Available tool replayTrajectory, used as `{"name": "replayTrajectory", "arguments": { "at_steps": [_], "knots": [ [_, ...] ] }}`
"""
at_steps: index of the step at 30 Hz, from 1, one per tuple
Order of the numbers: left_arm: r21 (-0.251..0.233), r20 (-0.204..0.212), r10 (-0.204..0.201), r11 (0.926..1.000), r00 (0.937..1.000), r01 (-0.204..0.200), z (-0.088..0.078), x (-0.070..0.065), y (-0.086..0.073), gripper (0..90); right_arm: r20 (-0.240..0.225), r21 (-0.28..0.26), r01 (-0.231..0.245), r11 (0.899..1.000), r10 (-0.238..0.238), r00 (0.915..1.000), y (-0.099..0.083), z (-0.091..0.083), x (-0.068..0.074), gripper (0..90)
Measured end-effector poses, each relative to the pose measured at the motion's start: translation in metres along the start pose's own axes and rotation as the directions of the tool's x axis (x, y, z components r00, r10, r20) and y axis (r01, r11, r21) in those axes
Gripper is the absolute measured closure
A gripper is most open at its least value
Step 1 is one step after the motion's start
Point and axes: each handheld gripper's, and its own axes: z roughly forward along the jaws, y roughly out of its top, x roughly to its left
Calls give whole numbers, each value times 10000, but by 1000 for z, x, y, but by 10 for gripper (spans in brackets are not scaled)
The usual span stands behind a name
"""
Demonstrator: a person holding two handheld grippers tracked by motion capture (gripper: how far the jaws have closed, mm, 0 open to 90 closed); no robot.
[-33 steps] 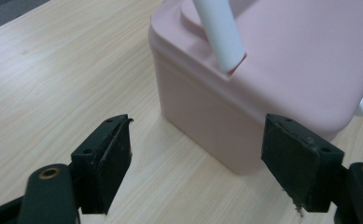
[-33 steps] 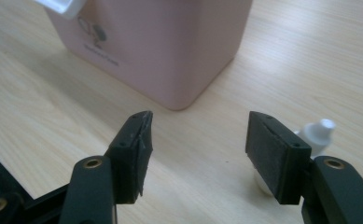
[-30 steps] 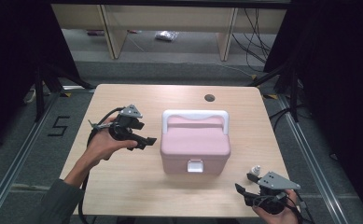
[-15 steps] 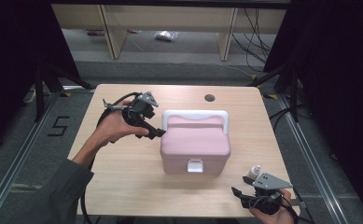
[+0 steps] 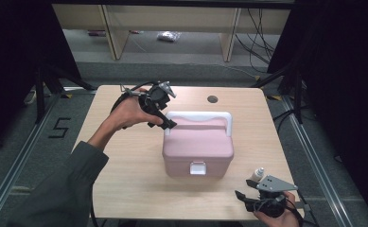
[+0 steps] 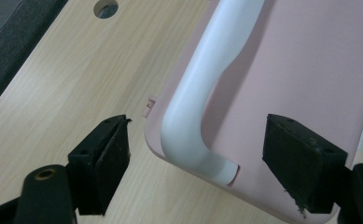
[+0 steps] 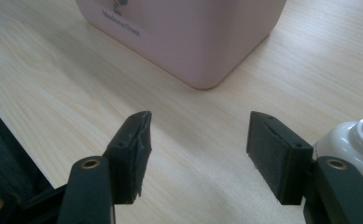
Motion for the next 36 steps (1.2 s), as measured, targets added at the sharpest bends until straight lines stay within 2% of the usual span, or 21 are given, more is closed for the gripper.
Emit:
{"name": "replayTrajectory", "arguments": {
  "at_steps": [3,6,7,8,9,12,16,22,23,26,27,30,31,33,34,36],
  "knots": [
    [223,-195,51,9997,9998,-47,3,4,5,267,-4,2,-1,10000,1,10000,0,0,0,409],
    [362,-93,148,9992,9998,-145,6,6,10,284,-101,87,-66,9999,67,9999,-1,1,1,409],
    [467,-63,250,9986,9997,-247,7,6,12,299,-4,77,22,10000,-21,10000,-1,1,0,409],
    [515,-31,305,9982,9995,-303,8,6,13,313,-33,150,-161,9998,161,9999,-1,1,1,409],
    [755,-19,460,9961,9989,-458,10,6,16,317,-56,172,-192,9997,193,9998,-2,1,1,409],
    [911,68,447,9948,9990,-451,12,6,18,337,-57,180,-185,9997,187,9998,-2,2,2,409],
    [1283,178,723,9890,9972,-740,16,10,24,346,-108,287,-231,9993,234,9997,-2,2,3,409],
    [1489,261,828,9851,9962,-858,20,11,29,356,-138,355,-317,9989,322,9994,-3,4,2,409],
    [1533,294,864,9841,9958,-899,21,11,30,361,-100,262,-35,9996,38,9999,-3,4,1,409],
    [1615,326,948,9819,9950,-989,23,10,31,367,-108,273,-6,9996,9,9999,-3,3,1,409],
    [1688,354,1005,9800,9943,-1050,24,10,32,367,-167,384,-379,9985,386,9991,-3,3,3,409],
    [1778,310,955,9790,9949,-995,26,11,35,375,-158,324,-117,9994,122,9998,-3,4,1,409],
    [1882,359,977,9767,9946,-1027,27,11,36,393,-96,319,34,9995,-31,9999,-4,4,1,410],
    [1982,350,970,9748,9947,-1020,28,11,37,406,-116,306,46,9995,-42,9999,-3,4,1,409],
    [2090,361,1030,9719,9940,-1083,28,11,37,412,-190,344,-167,9993,174,9997,-3,4,3,410],
    [2314,332,1051,9666,9939,-1100,30,11,37,412,-247,362,-129,9993,138,9996,-3,4,3,409]
  ]
}}
